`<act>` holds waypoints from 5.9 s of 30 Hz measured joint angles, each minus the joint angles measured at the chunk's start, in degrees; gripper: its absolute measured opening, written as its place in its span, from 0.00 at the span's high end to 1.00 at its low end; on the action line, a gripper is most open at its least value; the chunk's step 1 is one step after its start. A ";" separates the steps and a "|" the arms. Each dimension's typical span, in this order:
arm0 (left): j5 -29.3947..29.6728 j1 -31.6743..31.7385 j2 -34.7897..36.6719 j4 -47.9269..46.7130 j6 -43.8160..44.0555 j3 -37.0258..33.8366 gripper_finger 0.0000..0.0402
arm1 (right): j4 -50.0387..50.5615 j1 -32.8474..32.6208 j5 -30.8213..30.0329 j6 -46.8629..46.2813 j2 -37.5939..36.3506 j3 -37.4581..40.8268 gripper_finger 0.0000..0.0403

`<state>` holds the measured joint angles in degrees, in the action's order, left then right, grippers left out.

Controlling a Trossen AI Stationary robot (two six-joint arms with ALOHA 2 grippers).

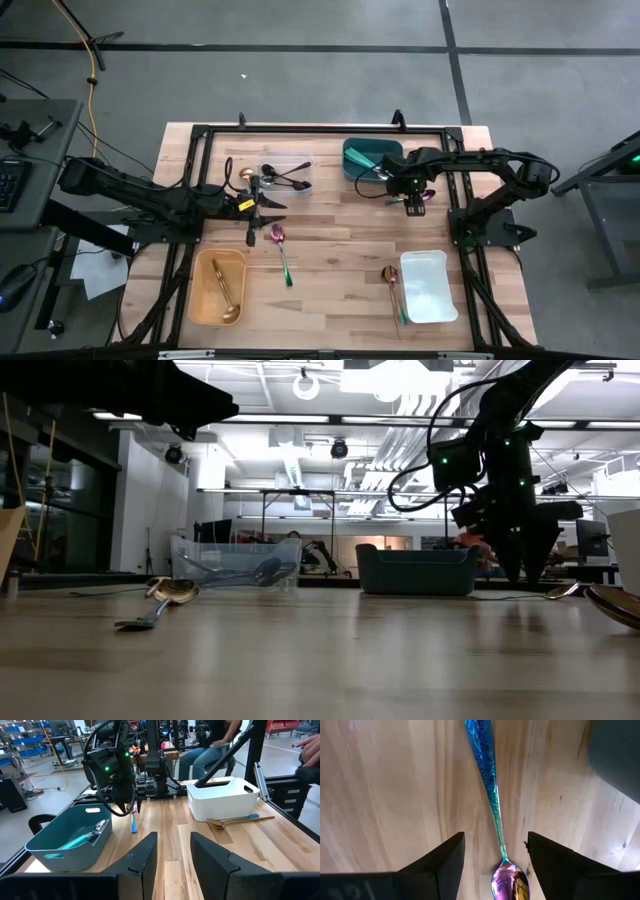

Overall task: Sort silverware by color (type)
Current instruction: Put the purple spoon into the white bin

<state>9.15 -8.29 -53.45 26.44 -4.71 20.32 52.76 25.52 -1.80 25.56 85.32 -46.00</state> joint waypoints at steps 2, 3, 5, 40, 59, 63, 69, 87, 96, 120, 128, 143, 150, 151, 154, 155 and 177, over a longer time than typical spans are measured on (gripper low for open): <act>0.00 0.01 -0.01 0.00 0.00 0.00 0.72 | 0.12 0.00 -0.01 0.00 0.00 0.00 0.47; 0.00 0.00 -0.01 0.00 0.00 0.00 0.72 | 0.12 0.00 -0.03 0.00 0.00 0.00 0.47; 0.00 0.02 0.00 0.00 0.00 0.00 0.72 | 0.27 0.00 -0.03 0.00 0.00 0.00 0.47; 0.00 0.00 -0.02 0.47 -0.84 0.02 0.72 | -3.17 -0.07 -2.15 -4.55 0.09 7.30 0.47; -0.01 0.00 0.00 0.33 -1.40 0.02 0.72 | -5.34 -0.11 -3.77 -7.35 0.13 7.48 0.95; -0.02 0.00 -0.02 0.33 -1.42 0.02 0.72 | -5.41 -0.11 -3.96 -7.50 0.13 7.45 0.95; 0.00 0.00 0.00 0.33 -1.49 0.02 0.72 | -5.39 -0.09 -3.64 -7.46 0.13 7.45 0.98; 0.00 0.02 -0.02 -3.13 -0.05 0.02 0.72 | 6.80 -10.22 2.12 -22.29 -13.42 -5.01 1.00; 0.00 0.00 -0.02 -2.95 -0.02 0.02 0.72 | -29.46 -27.14 -4.73 -31.00 -15.43 -0.50 1.00; -2.80 0.02 -0.15 -2.10 -1.20 0.02 0.72 | -97.74 -27.22 -4.56 -21.91 9.94 3.27 1.00; -2.60 0.02 -0.15 -2.21 -2.95 0.02 0.72 | -97.93 -27.04 -3.09 -22.55 9.88 2.62 1.00; -2.22 0.02 -0.15 -2.19 -3.02 0.02 0.72 | -94.32 -29.18 4.38 -32.63 6.57 1.78 1.00; -2.23 0.02 -0.15 -2.10 -3.04 0.02 0.72 | -44.13 -36.97 0.95 -49.32 -2.40 -11.12 1.00; -2.23 0.02 -0.15 -2.10 -3.04 0.02 0.72 | -37.15 -38.83 0.10 -53.09 -2.43 -13.69 1.00; -2.23 0.02 -0.15 -2.16 -3.04 0.02 0.72 | -15.75 -44.88 -1.23 -66.43 -1.88 -20.92 1.00; -2.25 0.02 -0.15 -2.24 -3.03 0.02 0.72 | -10.01 -47.06 -1.25 -71.16 -1.63 -22.73 1.00; -2.29 0.02 -0.17 -2.16 -3.02 0.02 0.72 | 10.97 -73.06 11.47 -135.28 -1.68 -16.59 1.00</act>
<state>6.85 -8.27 -53.62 24.27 -7.73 20.34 63.73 -47.54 9.67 -109.72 83.64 -62.59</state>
